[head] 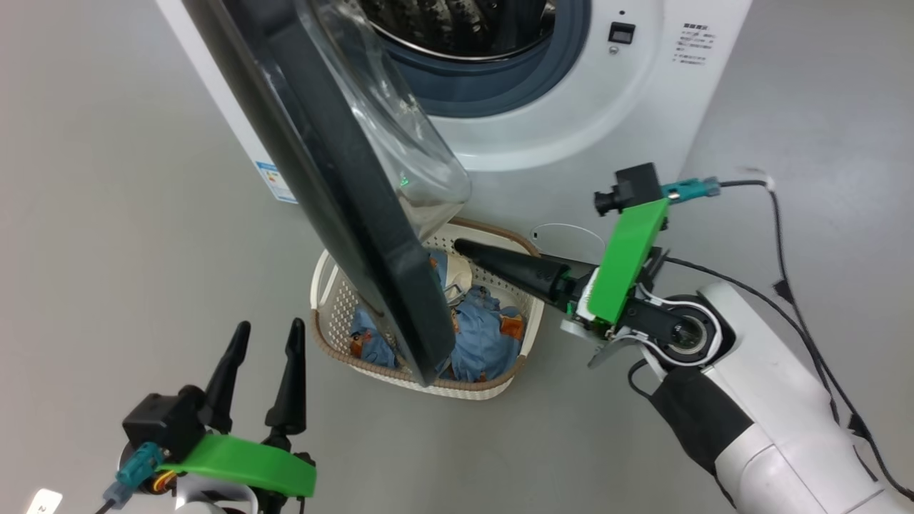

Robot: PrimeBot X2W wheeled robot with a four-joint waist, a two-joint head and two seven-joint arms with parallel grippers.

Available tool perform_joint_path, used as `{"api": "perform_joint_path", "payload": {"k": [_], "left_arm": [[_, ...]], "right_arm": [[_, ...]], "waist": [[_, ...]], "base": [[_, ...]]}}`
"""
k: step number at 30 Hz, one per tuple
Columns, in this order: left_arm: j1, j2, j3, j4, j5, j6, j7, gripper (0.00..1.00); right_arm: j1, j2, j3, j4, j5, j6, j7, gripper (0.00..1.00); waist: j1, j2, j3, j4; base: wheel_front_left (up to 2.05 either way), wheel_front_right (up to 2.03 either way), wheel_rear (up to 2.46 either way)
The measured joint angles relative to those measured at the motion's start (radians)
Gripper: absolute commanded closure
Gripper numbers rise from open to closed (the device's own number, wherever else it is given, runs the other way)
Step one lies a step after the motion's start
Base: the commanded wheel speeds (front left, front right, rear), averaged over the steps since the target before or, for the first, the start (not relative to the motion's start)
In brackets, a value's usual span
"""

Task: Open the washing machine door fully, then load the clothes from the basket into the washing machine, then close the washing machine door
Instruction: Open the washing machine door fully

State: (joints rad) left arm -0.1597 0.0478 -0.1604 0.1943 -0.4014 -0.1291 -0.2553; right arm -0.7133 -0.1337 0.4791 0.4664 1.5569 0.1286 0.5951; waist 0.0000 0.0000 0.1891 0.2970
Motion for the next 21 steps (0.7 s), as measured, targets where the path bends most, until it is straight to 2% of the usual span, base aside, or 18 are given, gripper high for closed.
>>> {"api": "perform_joint_path", "payload": {"k": [13, 21], "left_arm": [[0.002, 0.025, 0.032, 0.008, -0.004, 0.000, 0.000, 0.00], [0.032, 0.040, 0.052, 0.009, -0.006, 0.000, 0.000, 0.00]], "right_arm": [[0.049, -0.065, -0.041, 0.023, -0.016, 0.000, -0.105, 0.00], [0.107, -0.128, -0.053, -0.001, -0.029, 0.000, -0.168, 0.00]], "waist": [[0.0000, 0.0000, -0.025, -0.065], [0.0000, 0.0000, -0.044, -0.118]], "base": [[0.00, 0.00, 0.00], [0.00, 0.00, 0.00]]}}
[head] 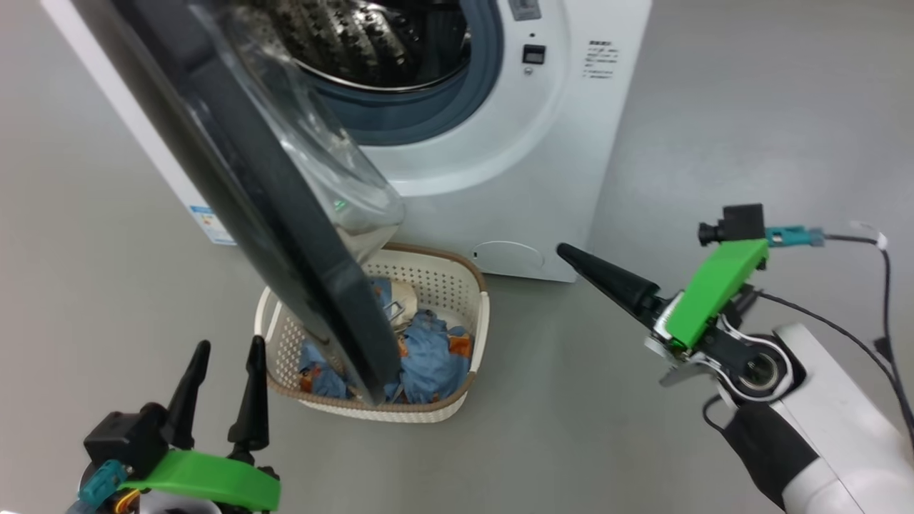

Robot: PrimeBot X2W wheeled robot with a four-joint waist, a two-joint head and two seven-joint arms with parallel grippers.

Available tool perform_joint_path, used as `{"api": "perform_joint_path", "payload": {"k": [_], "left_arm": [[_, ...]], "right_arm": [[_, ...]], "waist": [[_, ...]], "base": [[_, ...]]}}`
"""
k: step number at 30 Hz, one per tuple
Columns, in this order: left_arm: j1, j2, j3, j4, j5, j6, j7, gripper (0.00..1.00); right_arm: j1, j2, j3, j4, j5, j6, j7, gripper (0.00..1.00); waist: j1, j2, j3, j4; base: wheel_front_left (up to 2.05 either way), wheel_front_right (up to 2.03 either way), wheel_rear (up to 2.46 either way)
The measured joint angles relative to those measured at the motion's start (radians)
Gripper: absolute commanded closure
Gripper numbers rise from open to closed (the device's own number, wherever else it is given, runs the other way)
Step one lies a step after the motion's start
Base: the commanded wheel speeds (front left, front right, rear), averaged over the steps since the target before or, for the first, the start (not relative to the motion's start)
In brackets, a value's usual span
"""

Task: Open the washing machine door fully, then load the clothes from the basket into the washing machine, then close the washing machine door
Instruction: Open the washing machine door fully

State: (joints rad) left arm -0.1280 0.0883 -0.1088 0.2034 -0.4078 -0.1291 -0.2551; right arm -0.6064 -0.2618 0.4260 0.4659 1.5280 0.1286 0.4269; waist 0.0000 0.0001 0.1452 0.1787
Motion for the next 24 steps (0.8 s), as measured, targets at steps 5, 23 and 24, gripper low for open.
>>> {"api": "perform_joint_path", "payload": {"k": [5, 23, 24], "left_arm": [[0.013, 0.015, 0.011, -0.002, 0.000, 0.000, 0.000, 0.00], [0.088, 0.032, 0.043, -0.020, 0.000, 0.000, 0.000, 0.00], [0.092, 0.032, 0.045, -0.019, 0.000, 0.000, 0.000, 0.00]], "right_arm": [[0.053, -0.049, -0.005, -0.025, -0.025, 0.000, -0.048, 0.00], [0.231, -0.225, 0.114, -0.024, -0.170, 0.000, -0.331, 0.00], [0.242, -0.231, 0.122, -0.018, -0.170, 0.000, -0.345, 0.00]], "waist": [[0.0000, 0.0000, -0.013, -0.029], [0.0000, 0.0000, -0.049, -0.108], [0.0000, 0.0000, -0.051, -0.111]], "base": [[0.00, 0.00, 0.00], [0.00, 0.00, 0.00], [0.00, 0.00, 0.00]]}}
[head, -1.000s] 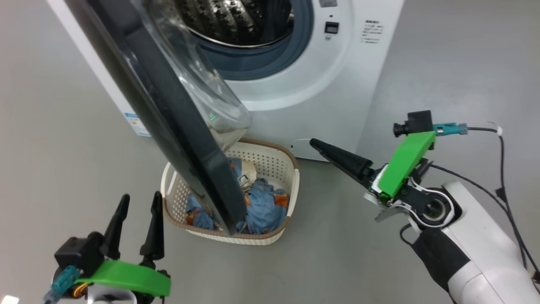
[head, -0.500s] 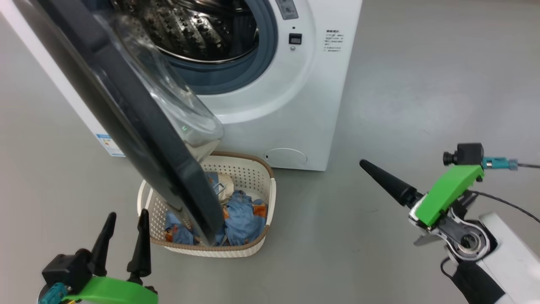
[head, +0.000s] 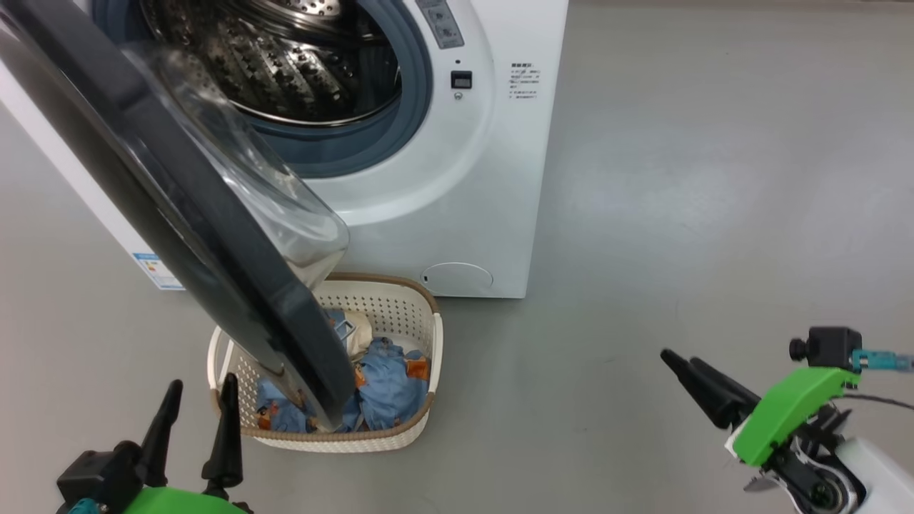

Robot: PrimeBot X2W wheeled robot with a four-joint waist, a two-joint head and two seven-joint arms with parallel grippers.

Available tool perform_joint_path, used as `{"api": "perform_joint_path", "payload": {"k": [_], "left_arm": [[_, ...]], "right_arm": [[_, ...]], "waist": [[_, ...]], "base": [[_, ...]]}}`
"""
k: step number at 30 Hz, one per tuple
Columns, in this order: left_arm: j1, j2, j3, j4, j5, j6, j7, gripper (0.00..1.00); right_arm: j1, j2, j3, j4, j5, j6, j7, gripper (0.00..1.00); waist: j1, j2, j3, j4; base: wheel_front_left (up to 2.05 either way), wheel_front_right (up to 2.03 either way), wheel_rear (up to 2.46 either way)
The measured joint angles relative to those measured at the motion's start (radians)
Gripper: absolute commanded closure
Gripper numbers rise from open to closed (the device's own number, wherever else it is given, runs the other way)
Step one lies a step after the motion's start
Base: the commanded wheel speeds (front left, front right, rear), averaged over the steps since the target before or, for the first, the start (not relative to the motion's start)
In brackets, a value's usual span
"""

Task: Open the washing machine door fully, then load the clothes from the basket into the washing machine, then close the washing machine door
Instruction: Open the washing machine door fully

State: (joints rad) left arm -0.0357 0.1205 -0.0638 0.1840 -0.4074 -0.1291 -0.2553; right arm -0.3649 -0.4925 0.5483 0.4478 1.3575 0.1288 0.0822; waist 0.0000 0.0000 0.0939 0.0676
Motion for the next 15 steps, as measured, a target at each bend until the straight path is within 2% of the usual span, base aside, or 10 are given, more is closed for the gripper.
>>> {"api": "perform_joint_path", "payload": {"k": [10, 12, 15], "left_arm": [[0.028, 0.002, 0.013, -0.002, 0.000, 0.000, 0.000, 0.00], [0.038, 0.002, 0.013, -0.005, 0.000, 0.000, 0.000, 0.00], [0.038, 0.002, 0.016, -0.009, 0.000, 0.000, 0.000, 0.00]], "right_arm": [[0.062, -0.054, 0.038, 0.005, 0.011, 0.000, -0.180, 0.00], [0.082, -0.069, 0.044, -0.002, 0.010, 0.000, -0.258, 0.00], [0.085, -0.091, 0.047, 0.002, -0.029, 0.000, -0.311, 0.00]], "waist": [[0.0000, 0.0000, -0.017, -0.024], [0.0000, 0.0000, -0.024, -0.029], [0.0000, 0.0000, -0.029, -0.034]], "base": [[0.00, 0.00, 0.00], [0.00, 0.00, 0.00], [0.00, 0.00, 0.00]]}}
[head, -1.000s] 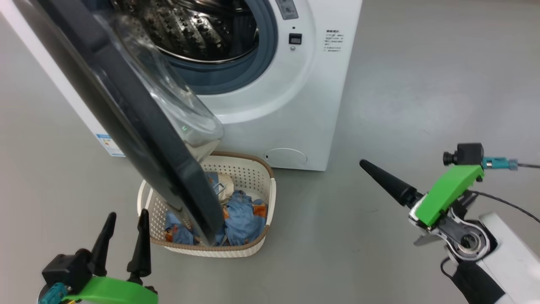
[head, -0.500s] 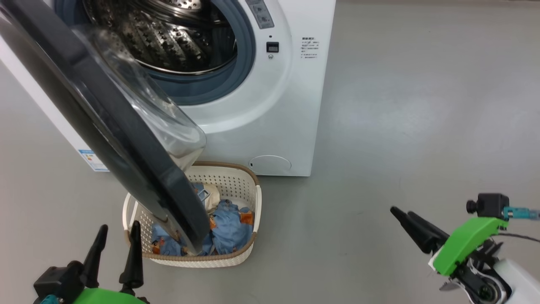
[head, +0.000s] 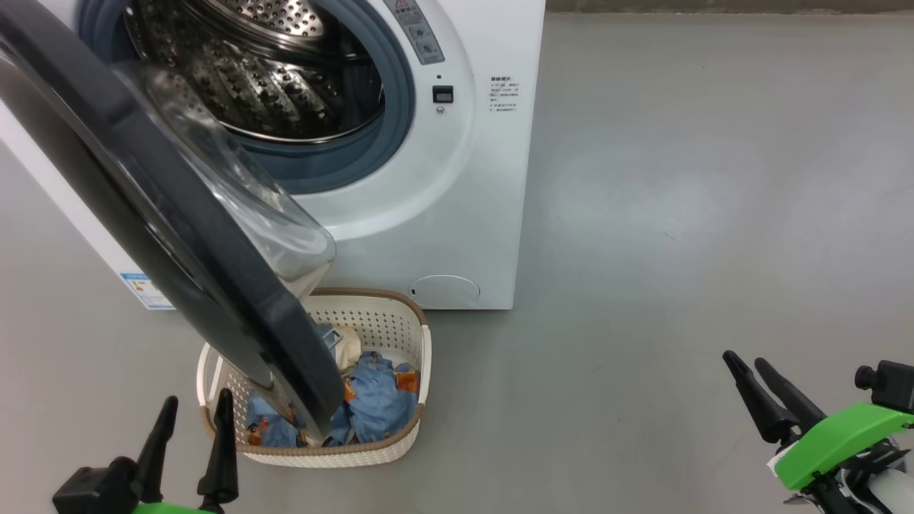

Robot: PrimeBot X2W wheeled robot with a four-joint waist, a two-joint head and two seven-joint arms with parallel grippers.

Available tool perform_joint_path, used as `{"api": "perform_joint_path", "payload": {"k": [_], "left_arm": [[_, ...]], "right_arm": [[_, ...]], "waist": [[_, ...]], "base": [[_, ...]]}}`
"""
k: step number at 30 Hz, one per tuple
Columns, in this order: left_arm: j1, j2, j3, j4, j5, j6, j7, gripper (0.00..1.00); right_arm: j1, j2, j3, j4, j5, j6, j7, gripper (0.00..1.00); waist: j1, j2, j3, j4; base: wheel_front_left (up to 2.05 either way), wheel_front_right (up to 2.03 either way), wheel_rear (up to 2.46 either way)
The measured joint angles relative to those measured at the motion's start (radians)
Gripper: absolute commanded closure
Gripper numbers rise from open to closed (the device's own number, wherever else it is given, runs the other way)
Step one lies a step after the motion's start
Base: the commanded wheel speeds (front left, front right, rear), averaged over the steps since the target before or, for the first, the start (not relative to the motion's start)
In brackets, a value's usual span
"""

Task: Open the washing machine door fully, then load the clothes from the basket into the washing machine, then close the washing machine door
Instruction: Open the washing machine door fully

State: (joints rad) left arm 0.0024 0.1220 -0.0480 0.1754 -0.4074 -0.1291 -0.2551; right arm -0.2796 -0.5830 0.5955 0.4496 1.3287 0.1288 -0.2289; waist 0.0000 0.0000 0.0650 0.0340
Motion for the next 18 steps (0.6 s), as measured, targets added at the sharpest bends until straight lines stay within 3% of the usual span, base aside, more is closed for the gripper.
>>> {"api": "perform_joint_path", "payload": {"k": [4, 6, 13, 18], "left_arm": [[0.009, 0.000, 0.006, -0.002, 0.000, 0.000, 0.000, 0.00], [0.017, 0.000, 0.008, -0.002, 0.000, 0.000, 0.000, 0.00], [0.019, 0.001, 0.009, -0.003, 0.002, 0.000, 0.000, 0.00], [0.019, 0.003, 0.012, -0.003, 0.005, 0.000, 0.000, 0.00]], "right_arm": [[0.008, -0.012, -0.018, 0.025, -0.115, 0.000, -0.020, 0.00], [0.016, -0.005, -0.077, 0.030, -0.210, 0.000, -0.020, 0.00], [0.088, 0.058, -0.249, -0.002, -0.502, 0.000, -0.021, 0.00], [0.139, 0.111, -0.370, -0.054, -0.638, 0.000, -0.021, 0.00]], "waist": [[0.0000, 0.0000, -0.004, -0.006], [0.0000, 0.0000, -0.005, -0.008], [0.0000, 0.0000, -0.011, -0.004], [0.0000, 0.0000, -0.012, 0.002]], "base": [[0.00, 0.00, 0.00], [0.00, 0.00, 0.00], [0.00, 0.00, 0.00], [0.00, 0.00, 0.00]]}}
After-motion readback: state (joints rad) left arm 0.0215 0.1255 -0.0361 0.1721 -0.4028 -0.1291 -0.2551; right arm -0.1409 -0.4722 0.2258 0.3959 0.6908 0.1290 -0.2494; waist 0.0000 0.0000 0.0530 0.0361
